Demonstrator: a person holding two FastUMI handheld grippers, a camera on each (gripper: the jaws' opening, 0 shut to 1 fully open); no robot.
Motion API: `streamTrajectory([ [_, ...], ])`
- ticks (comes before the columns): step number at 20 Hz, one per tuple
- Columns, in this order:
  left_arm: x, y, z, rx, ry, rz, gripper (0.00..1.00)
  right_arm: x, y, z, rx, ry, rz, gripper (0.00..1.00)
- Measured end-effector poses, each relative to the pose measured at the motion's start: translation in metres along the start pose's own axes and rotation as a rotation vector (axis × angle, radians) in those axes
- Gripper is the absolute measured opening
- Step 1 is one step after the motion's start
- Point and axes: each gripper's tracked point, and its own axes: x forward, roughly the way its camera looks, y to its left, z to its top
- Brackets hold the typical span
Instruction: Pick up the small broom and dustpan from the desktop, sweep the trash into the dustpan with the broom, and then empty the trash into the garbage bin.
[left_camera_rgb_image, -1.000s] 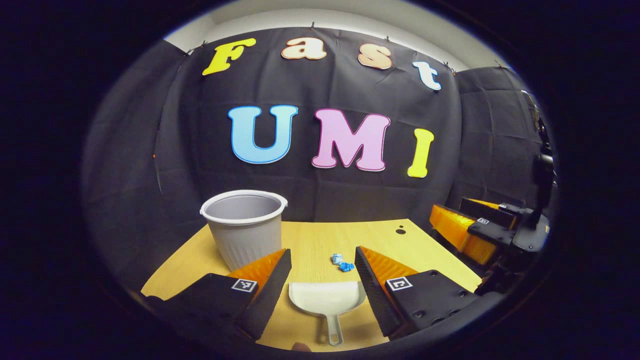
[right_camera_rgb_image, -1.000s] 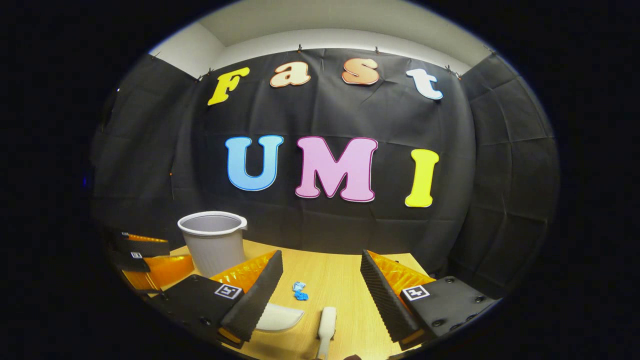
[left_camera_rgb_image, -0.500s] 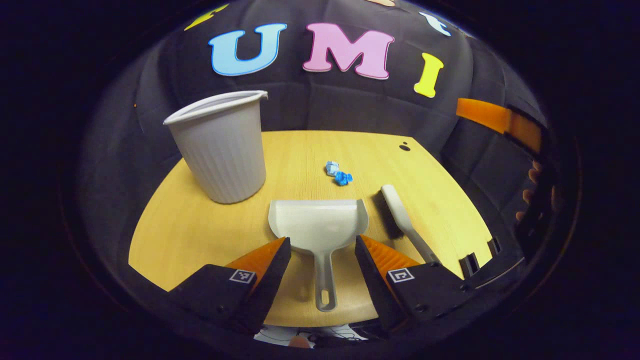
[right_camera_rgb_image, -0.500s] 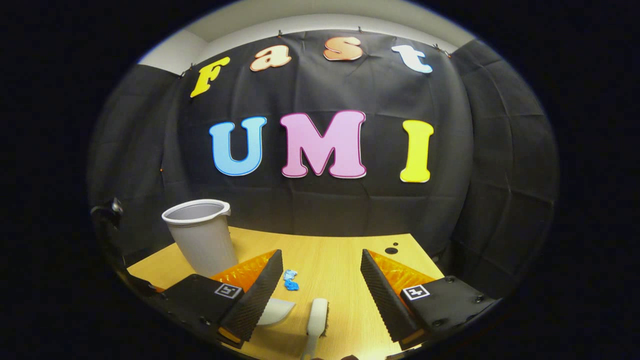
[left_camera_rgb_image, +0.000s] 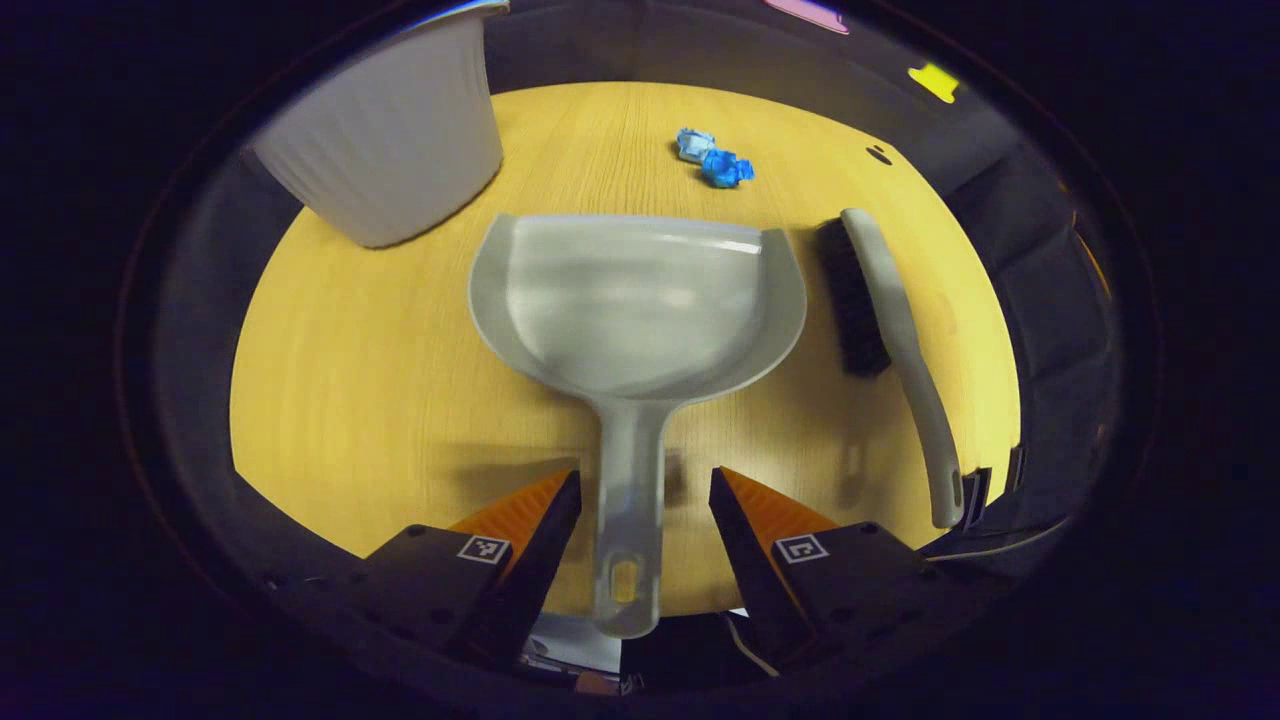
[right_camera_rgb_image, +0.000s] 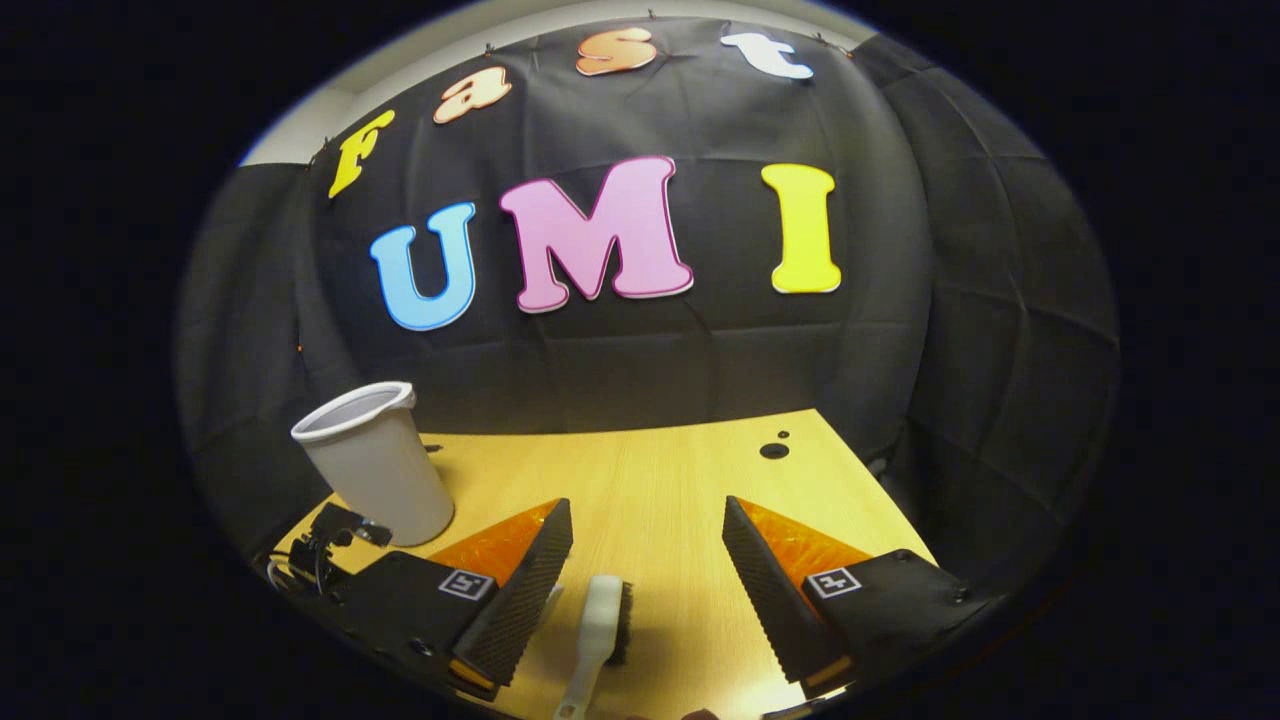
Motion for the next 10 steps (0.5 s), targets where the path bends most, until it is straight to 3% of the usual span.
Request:
streamTrajectory([
  [3,0.002,0.008,0.016,0.009,0.048,0.064,0.79,0.004,-0.006,-0.008,-0.010,0.035,0.033,0.97],
  [7,0.013,0.004,0.031,0.003,0.146,0.086,0.76,0.009,-0.011,-0.028,-0.053,0.098,0.079,0.97],
  [10,0.016,0.003,0.033,0.009,0.199,0.116,0.47,0.006,-0.017,-0.050,0.017,0.186,0.087,0.98],
])
